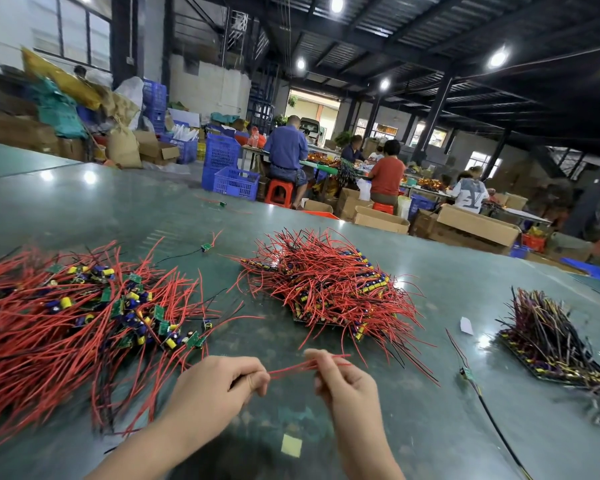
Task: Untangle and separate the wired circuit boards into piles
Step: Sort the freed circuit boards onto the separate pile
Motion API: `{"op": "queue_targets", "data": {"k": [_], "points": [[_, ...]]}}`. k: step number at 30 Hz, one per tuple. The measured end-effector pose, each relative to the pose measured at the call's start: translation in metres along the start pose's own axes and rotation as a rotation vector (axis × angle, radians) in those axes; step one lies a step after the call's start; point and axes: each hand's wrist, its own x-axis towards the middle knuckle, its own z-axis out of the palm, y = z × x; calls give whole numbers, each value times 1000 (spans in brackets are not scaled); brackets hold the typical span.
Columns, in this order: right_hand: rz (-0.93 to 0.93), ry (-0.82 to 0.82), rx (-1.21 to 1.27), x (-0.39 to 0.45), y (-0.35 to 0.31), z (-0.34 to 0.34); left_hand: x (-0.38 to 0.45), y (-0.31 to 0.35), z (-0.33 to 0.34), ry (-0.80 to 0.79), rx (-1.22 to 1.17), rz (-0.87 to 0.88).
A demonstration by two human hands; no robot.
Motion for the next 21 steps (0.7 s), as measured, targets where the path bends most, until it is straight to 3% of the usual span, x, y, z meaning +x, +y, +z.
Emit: {"op": "queue_targets", "data": {"k": [6,12,14,17,18,21], "points": [[17,81,67,3,0,-5,0,-1,1,-9,33,-14],[117,266,310,9,-5,-18,5,-8,-6,17,23,-70],[141,277,294,9,-4,-18,7,-10,-9,142,118,-139],[186,261,262,10,-1,-16,11,-22,-25,570,376,-170],[196,255,256,10,0,-16,14,-31,-30,640,469,-158],[209,241,264,10,1,-14,19,-54,-36,630,704,-156]]}}
